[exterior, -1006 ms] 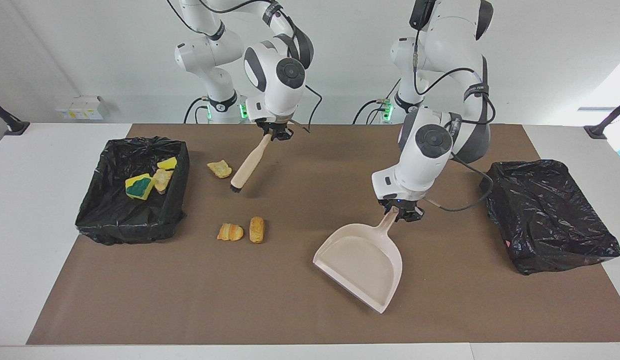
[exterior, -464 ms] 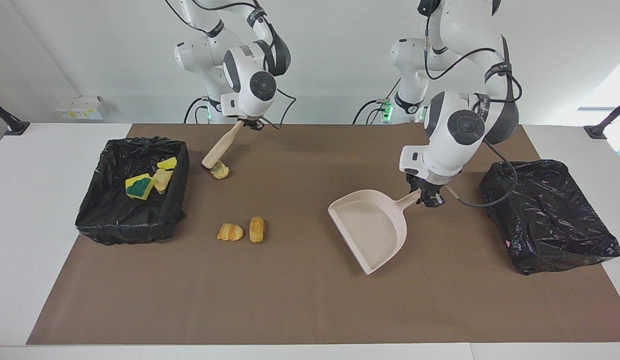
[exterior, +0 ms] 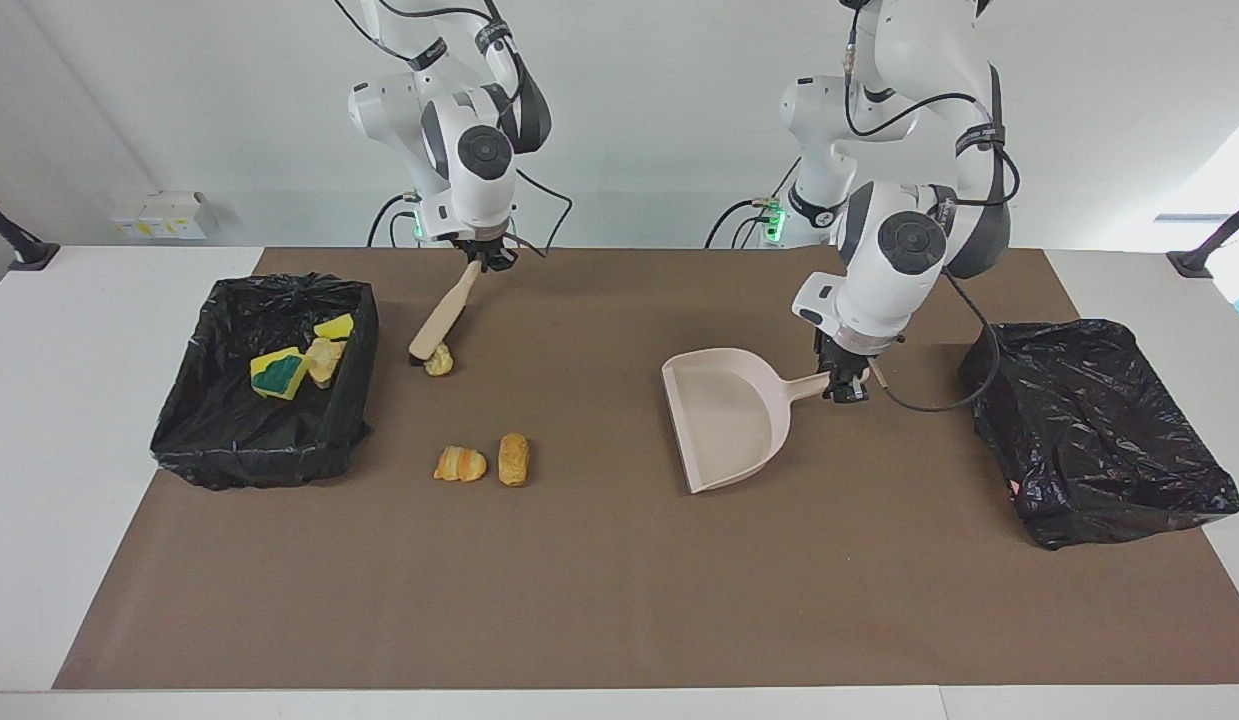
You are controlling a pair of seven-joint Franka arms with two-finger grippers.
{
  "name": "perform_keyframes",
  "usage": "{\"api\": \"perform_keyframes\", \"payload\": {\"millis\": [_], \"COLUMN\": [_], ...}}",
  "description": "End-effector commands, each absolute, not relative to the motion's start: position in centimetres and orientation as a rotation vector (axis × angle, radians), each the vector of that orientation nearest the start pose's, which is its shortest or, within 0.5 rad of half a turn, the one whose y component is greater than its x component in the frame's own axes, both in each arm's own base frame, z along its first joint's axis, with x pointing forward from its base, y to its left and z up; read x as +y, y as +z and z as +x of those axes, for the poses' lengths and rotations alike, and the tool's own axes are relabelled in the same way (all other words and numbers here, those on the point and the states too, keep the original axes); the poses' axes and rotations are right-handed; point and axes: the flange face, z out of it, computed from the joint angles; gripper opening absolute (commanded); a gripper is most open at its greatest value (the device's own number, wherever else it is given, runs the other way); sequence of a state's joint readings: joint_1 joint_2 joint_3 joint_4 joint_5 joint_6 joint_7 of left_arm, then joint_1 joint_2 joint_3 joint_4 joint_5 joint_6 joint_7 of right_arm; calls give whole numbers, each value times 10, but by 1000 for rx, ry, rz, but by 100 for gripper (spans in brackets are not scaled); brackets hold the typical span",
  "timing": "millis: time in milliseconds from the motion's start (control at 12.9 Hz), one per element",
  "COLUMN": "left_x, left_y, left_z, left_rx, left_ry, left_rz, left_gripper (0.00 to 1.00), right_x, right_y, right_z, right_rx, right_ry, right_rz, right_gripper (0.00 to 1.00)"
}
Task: Sweep and dump trash in bin
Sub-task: 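Place the dustpan by the scraps while the right gripper takes the brush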
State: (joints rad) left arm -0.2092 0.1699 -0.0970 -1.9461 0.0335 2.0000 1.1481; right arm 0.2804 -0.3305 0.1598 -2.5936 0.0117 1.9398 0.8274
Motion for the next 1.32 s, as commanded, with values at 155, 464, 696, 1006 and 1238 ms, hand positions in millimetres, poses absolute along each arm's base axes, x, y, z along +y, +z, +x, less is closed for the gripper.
{"api": "perform_keyframes", "payload": {"millis": [155, 464, 696, 1006, 1238], "left_x": [-149, -151, -151, -149, -151], "left_y": [385, 388, 388, 389, 389], "left_z": [546, 550, 551, 553, 554], "left_rx": [2095, 2080, 2072, 2068, 2065], "left_ry": [135, 96, 78, 58, 49], "left_rz": [-2357, -2369, -2406, -2412, -2418], "left_gripper": [0, 0, 0, 0, 0], "right_x": [202, 220, 176, 103, 75], "right_y": [364, 406, 426, 417, 386], "right_z": [405, 425, 451, 485, 502], "right_rx": [463, 214, 8, -270, -424], "right_ry": [335, 317, 295, 207, 195], "right_rz": [-3196, -3211, -3278, -3338, -3322], "right_gripper": [0, 0, 0, 0, 0]}}
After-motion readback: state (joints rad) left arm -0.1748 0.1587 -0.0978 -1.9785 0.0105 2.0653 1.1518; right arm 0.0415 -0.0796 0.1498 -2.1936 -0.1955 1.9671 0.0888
